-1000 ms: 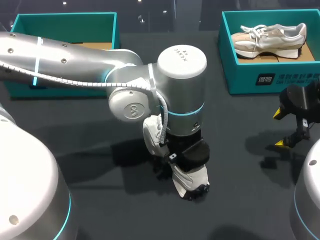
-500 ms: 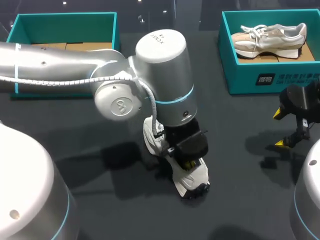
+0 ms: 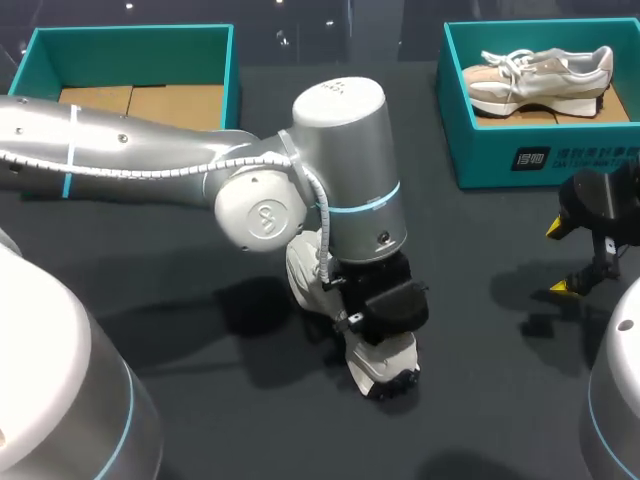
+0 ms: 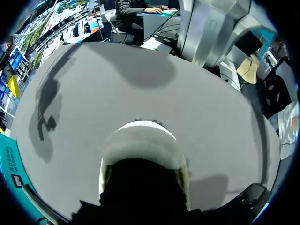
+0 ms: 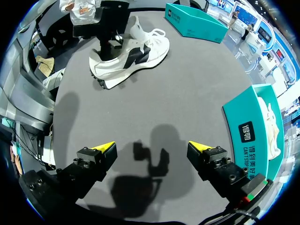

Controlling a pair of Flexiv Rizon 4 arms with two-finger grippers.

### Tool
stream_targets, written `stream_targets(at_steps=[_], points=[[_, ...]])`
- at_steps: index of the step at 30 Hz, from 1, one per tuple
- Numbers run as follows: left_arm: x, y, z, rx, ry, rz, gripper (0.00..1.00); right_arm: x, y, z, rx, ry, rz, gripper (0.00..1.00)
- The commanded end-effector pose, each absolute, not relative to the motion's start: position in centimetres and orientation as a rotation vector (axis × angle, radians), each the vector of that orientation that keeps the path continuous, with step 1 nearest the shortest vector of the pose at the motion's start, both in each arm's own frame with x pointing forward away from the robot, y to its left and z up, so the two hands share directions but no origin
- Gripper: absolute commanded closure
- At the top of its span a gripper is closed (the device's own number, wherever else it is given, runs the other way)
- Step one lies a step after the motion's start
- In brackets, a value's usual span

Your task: Take the shoe out of the shoebox, open the shoe tongue, remove and reinsert the insole, then place the shoe into the shoebox

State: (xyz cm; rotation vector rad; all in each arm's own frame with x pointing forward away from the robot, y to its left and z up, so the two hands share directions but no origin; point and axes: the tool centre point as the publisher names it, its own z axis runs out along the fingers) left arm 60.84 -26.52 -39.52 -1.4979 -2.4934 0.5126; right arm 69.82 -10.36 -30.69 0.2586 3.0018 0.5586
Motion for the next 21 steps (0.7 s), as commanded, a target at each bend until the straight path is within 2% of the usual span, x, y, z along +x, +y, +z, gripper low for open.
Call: stream_targets(at_steps=[1,13,21], points=[[60.4,-27.2,-41.7,-1.485,-2.505,0.458,1.0,69.7,-10.3,-30.7,0.261,3.0,0.552,0.0],[63.7,-22.5,-43.3,-1.396,-2.642,0.171,1.0,69.7,-10.3,-30.7,0.261,3.0,0.552,0.0],[65.8,-20.9,-42.5,-1.393,-2.706,0.074,1.0,69.7,-10.3,-30.7,0.261,3.0,0.552,0.0]])
